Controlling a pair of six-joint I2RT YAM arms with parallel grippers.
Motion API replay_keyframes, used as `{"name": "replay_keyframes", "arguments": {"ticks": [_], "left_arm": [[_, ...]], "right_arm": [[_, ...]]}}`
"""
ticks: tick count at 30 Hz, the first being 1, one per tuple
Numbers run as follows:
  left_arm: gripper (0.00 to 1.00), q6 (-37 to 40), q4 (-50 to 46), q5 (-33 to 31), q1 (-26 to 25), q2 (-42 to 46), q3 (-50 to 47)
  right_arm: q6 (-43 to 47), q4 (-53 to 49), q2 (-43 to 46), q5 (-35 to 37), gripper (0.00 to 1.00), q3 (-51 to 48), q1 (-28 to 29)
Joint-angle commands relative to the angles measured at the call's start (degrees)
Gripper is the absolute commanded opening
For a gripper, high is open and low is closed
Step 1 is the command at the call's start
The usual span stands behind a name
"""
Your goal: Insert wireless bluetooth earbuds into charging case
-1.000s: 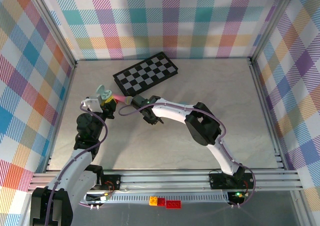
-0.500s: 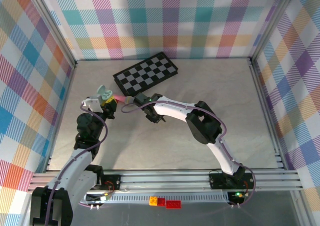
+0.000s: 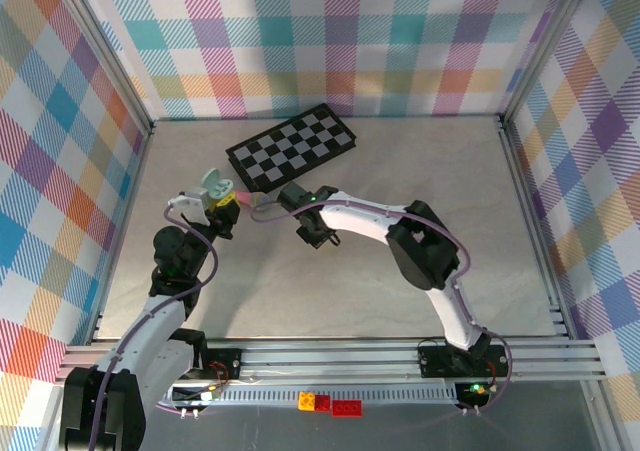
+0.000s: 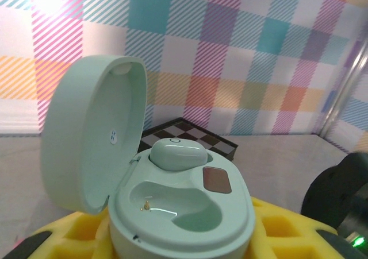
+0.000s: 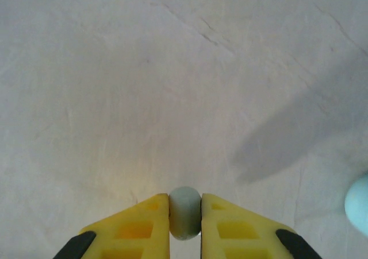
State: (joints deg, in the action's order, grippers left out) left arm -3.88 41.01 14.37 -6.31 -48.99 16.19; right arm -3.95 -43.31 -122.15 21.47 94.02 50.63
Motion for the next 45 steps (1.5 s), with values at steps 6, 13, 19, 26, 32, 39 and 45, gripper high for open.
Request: {"name": "replay_keyframes", "arguments": {"ticks": [6, 13, 19, 26, 32, 39, 45], "left_arm": [[0.37, 8.02, 3.85, 0.92, -7.27, -2.22, 1.74], [0.37, 14.83, 7.08, -3.46, -17.13, -9.44, 4.51], [0.37, 19.51, 11.24, -4.44, -25.16, -17.34, 7.92], [0.37, 21.29, 14.64, -5.19, -30.44, -25.2, 12.38], [0.36, 19.78, 19.89, -4.47, -32.43, -31.28, 14.47], [0.36, 18.91, 23.22, -4.09, -33.32, -33.97, 15.42], [0.35, 18.07, 25.21, -3.22, -33.49, -34.76, 15.2]], "right_arm": [[-9.23, 8.73, 21.49, -16.0, 0.16, -12.25, -5.82], [-14.33, 14.22, 36.46, -34.39, 0.16, -19.68, -11.87], [-18.01, 19.06, 43.13, -46.15, 0.16, -21.51, -15.34], [-21.4, 23.52, 44.45, -53.85, 0.17, -20.92, -16.22], [-22.06, 24.27, 43.45, -54.95, 0.17, -20.27, -16.18], [-22.24, 24.36, 41.36, -55.05, 0.17, -19.56, -16.18], [-22.43, 24.87, 39.24, -54.94, 0.17, -19.21, -16.18]]}}
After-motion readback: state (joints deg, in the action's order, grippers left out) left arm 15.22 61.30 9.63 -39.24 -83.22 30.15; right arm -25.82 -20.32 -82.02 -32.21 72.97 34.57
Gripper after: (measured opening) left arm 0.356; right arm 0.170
